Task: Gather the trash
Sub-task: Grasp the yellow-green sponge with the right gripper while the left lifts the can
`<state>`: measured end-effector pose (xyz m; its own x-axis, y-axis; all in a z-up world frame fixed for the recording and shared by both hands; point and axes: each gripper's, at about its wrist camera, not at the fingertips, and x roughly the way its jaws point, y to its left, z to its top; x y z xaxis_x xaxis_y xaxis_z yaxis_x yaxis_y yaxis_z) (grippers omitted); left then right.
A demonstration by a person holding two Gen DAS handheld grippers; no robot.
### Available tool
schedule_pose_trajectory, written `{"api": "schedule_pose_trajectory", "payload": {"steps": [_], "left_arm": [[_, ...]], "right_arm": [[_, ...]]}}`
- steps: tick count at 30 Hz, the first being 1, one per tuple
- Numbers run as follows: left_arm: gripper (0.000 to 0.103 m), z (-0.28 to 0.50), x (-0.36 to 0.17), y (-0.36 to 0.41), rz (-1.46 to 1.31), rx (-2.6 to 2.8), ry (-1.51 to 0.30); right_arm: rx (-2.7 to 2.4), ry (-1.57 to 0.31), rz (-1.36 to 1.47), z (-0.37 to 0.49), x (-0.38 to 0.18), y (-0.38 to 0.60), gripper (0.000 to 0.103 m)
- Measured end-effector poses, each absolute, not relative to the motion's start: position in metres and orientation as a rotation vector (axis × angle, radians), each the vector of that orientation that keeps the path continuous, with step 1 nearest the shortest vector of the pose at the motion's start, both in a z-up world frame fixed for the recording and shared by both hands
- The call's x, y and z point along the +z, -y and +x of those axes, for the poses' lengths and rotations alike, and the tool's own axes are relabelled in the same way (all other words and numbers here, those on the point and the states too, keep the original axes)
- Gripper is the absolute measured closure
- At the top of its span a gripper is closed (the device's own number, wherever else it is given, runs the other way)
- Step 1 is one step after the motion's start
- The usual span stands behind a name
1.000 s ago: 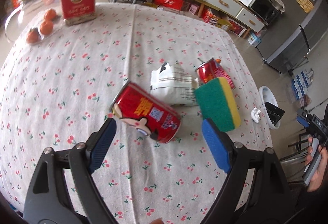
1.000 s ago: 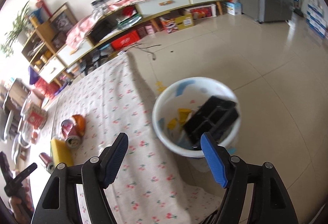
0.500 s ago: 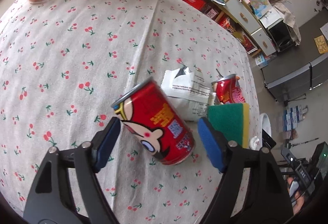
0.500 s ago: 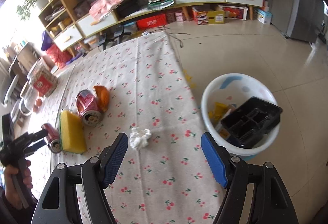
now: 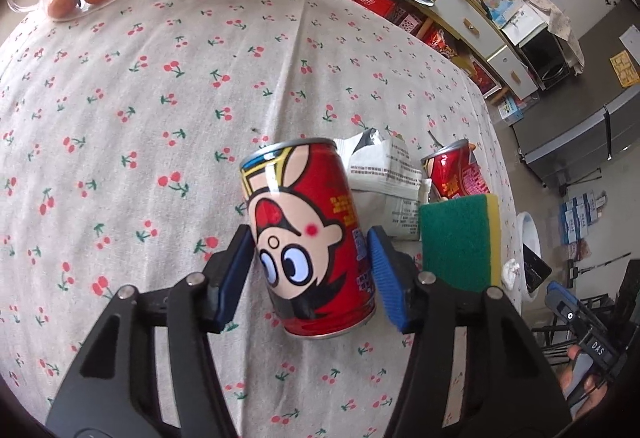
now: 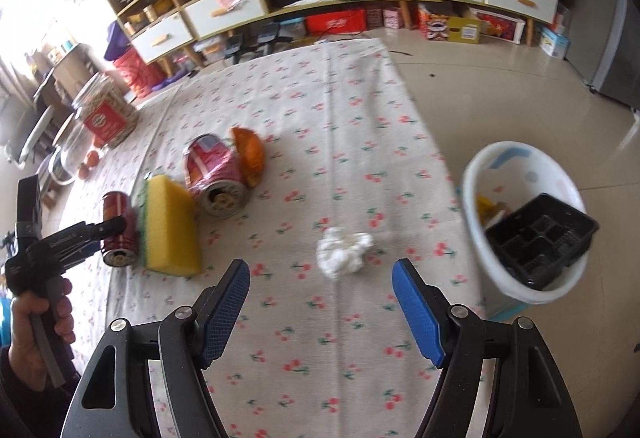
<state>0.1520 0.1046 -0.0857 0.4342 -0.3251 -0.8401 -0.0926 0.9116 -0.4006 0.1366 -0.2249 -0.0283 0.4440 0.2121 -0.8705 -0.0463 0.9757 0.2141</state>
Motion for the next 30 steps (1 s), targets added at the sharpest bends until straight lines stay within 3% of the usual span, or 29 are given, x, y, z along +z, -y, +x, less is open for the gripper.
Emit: {"api": "schedule_pose_trajectory", "payload": {"steps": [21,30], "left_arm": [[0.045,0.120,-0.079,-0.141,-0.411,-0.154,-1.077],[0.045,0.114,-0.077,-0.141,-0.396,-0.152,-1.066]], "right_arm": [[0.400,-1.160,0.144,0.164,-0.051,0.115,0.029],[0.437,-1.155,0.103,0.174,-0.060,0.093,0.043]]}}
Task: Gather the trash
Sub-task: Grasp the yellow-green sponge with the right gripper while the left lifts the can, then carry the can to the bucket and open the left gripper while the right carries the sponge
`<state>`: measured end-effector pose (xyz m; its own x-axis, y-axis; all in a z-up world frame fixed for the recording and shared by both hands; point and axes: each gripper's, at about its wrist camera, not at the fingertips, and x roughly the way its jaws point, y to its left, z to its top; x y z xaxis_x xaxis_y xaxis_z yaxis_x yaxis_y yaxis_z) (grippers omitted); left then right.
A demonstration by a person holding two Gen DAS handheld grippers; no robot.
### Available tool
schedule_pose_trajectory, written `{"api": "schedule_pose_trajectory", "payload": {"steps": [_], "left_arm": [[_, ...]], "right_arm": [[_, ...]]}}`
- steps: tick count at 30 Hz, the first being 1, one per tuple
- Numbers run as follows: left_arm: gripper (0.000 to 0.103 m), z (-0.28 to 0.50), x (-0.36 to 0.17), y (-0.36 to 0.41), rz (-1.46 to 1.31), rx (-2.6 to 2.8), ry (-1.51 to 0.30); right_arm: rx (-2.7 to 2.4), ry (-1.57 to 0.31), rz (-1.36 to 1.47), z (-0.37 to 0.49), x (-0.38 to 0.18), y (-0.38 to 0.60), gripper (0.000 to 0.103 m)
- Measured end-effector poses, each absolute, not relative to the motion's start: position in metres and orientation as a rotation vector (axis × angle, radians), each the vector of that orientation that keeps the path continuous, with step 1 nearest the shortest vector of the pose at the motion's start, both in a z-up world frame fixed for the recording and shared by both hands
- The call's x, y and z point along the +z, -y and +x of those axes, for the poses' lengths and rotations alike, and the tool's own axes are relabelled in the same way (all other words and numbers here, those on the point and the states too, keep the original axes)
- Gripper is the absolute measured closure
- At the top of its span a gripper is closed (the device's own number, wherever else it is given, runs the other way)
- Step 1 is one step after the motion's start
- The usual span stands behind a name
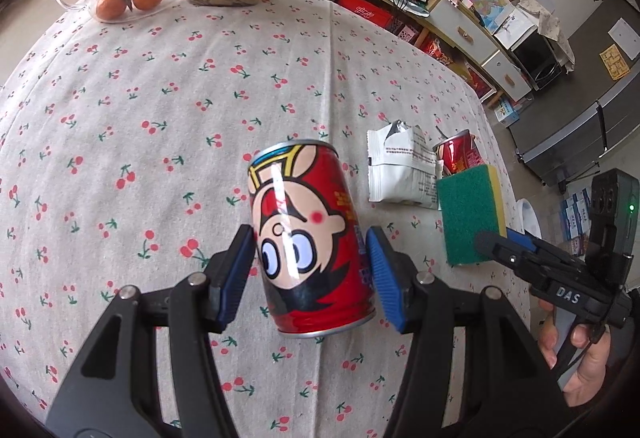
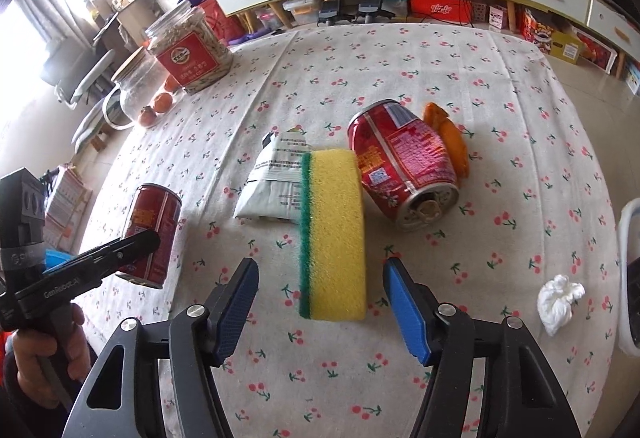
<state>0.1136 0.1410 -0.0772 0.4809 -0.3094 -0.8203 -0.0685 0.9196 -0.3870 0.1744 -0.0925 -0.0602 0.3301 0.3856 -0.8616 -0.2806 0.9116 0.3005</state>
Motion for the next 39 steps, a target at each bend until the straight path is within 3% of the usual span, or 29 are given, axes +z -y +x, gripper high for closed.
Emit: {"api": "schedule_pose_trajectory", "payload": {"steps": [4,7,20,39], "left_arm": [[0.045,0.112,-0.077,-0.141,-0.396,-0.152,-1.067],[0.045,0.110,-0.077,-0.141,-0.393,-0.155,-1.064],[0.045,0.113,-0.061,-0.115,-0.366,-0.212,-1.033],[0.045,0.134,-0.044,0.011,-0.258,-0.431,-1.025]], "right_arm": [[0.442,-1.157,0.092,0.178,-0.065,0.088,0.063],[0.463,-1.150,0.087,0.178,-0.064,0.090,0.068],[0.453,-1.059,0.203,0.162,-0.024,0.141,0.070],[0.139,-0.963,0.371,0.109,-0.002,0.332,0.070]]}}
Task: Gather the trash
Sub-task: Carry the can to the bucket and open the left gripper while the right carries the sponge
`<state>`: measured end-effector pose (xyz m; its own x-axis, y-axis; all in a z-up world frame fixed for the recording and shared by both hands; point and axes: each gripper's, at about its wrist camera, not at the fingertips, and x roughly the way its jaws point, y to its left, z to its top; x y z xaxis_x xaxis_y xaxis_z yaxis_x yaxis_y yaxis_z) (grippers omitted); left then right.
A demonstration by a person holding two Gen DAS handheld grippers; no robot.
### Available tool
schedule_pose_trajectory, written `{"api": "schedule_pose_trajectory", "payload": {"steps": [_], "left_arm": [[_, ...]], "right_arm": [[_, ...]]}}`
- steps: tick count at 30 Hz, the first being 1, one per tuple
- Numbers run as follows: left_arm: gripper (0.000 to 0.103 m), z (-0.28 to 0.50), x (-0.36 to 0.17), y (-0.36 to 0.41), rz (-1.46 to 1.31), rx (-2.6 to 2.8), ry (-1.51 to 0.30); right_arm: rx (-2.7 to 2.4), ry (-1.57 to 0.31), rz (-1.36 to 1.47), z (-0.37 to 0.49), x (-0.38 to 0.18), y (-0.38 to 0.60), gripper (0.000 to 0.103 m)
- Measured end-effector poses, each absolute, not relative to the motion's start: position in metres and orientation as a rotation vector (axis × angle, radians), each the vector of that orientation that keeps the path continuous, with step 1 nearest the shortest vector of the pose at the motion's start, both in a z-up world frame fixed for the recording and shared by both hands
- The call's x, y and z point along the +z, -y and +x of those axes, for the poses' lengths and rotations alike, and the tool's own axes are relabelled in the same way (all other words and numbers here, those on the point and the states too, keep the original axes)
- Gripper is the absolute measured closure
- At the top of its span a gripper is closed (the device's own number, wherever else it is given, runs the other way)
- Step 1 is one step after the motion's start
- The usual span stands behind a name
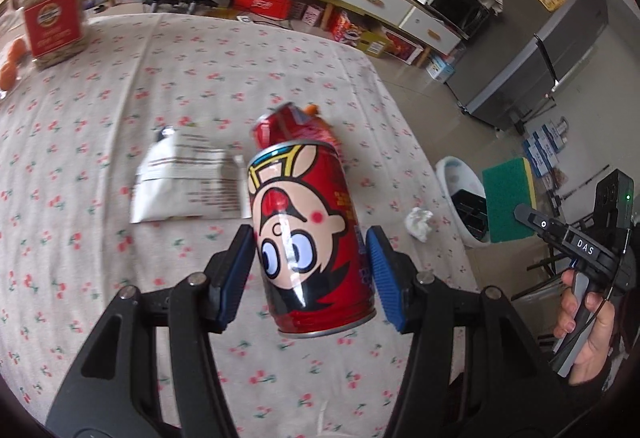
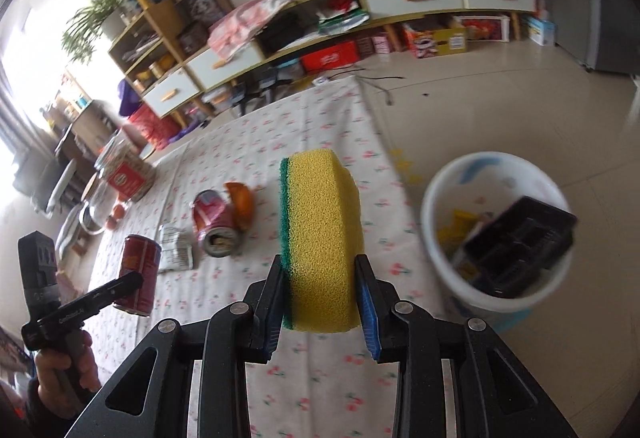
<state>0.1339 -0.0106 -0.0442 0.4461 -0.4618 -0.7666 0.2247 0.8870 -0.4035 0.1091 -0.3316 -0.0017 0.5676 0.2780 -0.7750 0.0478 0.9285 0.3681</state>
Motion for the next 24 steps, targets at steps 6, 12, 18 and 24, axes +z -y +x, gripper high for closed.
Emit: {"api": "schedule_pose_trajectory", "payload": {"steps": [6,12,18,24], "left_arm": [[0.045,0.137,-0.044,0.063,-0.208,-0.505,-1.033],[0.045,0.143,-0.050,0.124,-0.170,-0.597,-1.049],[0.045,0.155,-0.060,0.192,-0.131,-0.693,-1.074],[0.045,0.168,-0.062,0.256,-0.086,-0.746,-1.084]], "right_arm": [[0.052,-0.948,0.435,0.085,-0.005,0.384,0.070],[-0.024,-0.936,0.484,0.064,-0.010,0.430,0.070],[-0.101,-0.935,0.524,0.046,-0.019,0.470,0.070],[-0.139,-0.932,0.567,0.035,-0.027,0.497,0.070]]}}
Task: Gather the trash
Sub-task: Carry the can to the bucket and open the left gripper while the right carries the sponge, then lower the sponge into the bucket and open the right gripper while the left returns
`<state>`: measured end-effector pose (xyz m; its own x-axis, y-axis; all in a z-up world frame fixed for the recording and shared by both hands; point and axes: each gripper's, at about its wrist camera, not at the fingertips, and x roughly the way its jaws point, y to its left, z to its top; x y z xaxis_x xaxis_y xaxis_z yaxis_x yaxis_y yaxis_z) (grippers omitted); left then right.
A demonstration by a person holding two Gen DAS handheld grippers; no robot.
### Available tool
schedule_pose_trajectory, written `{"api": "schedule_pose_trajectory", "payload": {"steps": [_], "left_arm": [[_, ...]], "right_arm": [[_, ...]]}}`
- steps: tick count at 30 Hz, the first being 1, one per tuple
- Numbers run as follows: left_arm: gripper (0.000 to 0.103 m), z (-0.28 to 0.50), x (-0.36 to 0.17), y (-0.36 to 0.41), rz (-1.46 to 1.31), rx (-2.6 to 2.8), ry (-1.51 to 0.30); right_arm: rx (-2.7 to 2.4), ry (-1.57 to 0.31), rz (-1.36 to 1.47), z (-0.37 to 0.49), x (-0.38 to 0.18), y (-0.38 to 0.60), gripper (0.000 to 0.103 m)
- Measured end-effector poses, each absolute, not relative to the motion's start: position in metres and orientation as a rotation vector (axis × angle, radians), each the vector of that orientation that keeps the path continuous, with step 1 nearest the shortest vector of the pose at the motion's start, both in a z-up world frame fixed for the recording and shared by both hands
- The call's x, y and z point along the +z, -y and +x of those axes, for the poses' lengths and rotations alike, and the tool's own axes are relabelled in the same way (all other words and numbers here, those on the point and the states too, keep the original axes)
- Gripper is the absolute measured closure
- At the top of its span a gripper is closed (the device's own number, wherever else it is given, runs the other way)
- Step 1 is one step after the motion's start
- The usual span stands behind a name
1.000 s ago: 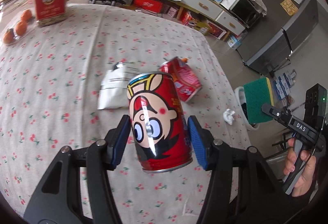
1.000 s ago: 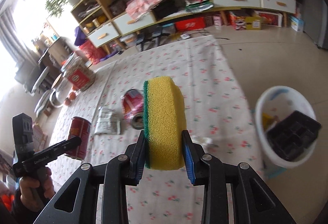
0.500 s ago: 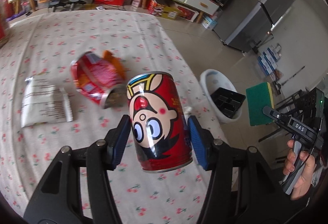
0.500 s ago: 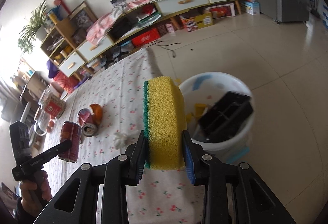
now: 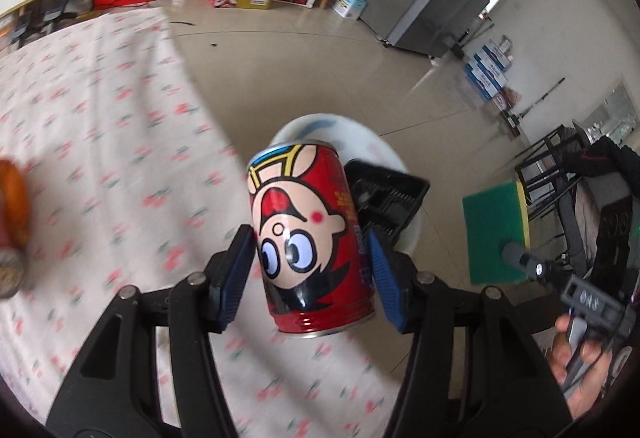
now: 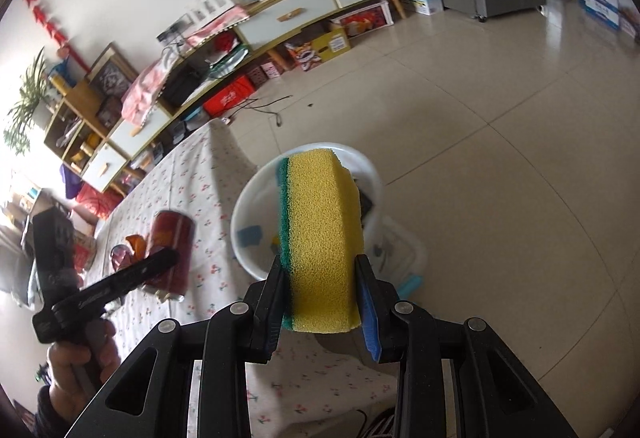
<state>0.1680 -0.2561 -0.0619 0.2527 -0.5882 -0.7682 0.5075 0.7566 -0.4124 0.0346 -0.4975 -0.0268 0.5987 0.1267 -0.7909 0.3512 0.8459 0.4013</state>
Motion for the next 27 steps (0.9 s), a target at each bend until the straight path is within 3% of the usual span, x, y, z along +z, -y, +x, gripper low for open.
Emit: {"api": "schedule_pose_trajectory", "payload": {"steps": [14,18,27], "left_arm": [[0.044,0.180,-0.080,0.299,-0.018,-0.766,-1.113],[0.030,0.179,-0.069,0.286,-0.020,-0.735,-1.076],[0.021,0.164,-0.048,0.205,-0.038,-0.644,-1.025]], "right_arm": [[-0.164,-0.931,0.598,0.033,-0.031,0.511,0.070],[-0.168,-0.934,0.601,0.036,-0.032,0.512,0.070],[-0.107,-0.925,0.609,0.062,-0.027,0.495,0.070]]}}
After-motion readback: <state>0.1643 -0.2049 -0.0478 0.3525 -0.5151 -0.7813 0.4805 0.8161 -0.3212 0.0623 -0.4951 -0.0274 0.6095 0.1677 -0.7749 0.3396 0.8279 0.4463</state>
